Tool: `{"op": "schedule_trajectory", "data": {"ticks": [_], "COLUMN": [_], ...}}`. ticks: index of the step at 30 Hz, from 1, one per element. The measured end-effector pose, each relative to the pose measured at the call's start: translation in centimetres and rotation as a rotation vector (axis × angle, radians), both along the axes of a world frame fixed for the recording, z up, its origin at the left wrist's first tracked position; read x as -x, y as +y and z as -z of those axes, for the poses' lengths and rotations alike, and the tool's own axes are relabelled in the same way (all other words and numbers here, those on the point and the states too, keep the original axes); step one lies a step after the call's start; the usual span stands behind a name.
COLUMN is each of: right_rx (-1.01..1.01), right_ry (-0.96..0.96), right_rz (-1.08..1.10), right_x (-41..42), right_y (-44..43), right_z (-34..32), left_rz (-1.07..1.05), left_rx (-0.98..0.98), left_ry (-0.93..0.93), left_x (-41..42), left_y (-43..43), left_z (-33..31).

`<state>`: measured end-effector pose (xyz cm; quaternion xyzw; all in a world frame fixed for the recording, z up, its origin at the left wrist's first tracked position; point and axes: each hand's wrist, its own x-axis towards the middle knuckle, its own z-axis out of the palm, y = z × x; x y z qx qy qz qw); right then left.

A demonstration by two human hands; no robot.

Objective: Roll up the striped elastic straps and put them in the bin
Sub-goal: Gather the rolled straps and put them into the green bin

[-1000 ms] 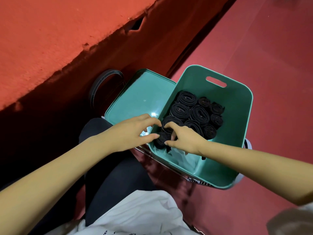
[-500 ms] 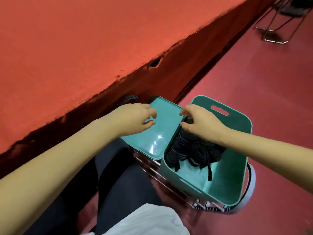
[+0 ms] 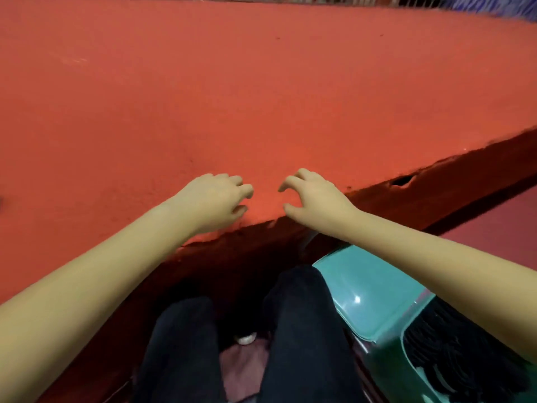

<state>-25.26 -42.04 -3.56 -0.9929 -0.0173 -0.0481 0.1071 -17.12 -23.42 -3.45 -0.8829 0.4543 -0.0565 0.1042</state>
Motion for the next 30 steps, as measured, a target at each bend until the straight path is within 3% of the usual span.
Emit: {"op": "schedule_trajectory", "data": {"ticks": [8, 17, 24, 30], "right_rx": [0.001, -0.009, -0.124, -0.202], "right_ry": [-0.027, 0.024, 0.049, 0.057], "right_rz": [-0.321, -0.59, -0.764, -0.872], "right_x": [-8.7, -13.1, -14.3, -15.1], "right_y": [16.6, 33.8, 43.5, 50.3], "right_z": [-1.0, 0.6, 2.0, 2.4], "left_rz": [-0.337, -0.657, -0.857, -0.832], "left_rx": [-0.017, 0.0, 0.102, 0.243], "left_ry": [-0.101, -0.086, -0.004, 0.159], "left_x": [-1.6, 0.8, 3.0, 2.6], "left_y": [18.6, 36.7, 45.7, 48.4], "left_z": [-1.4, 0.1, 0.2, 1.3]}}
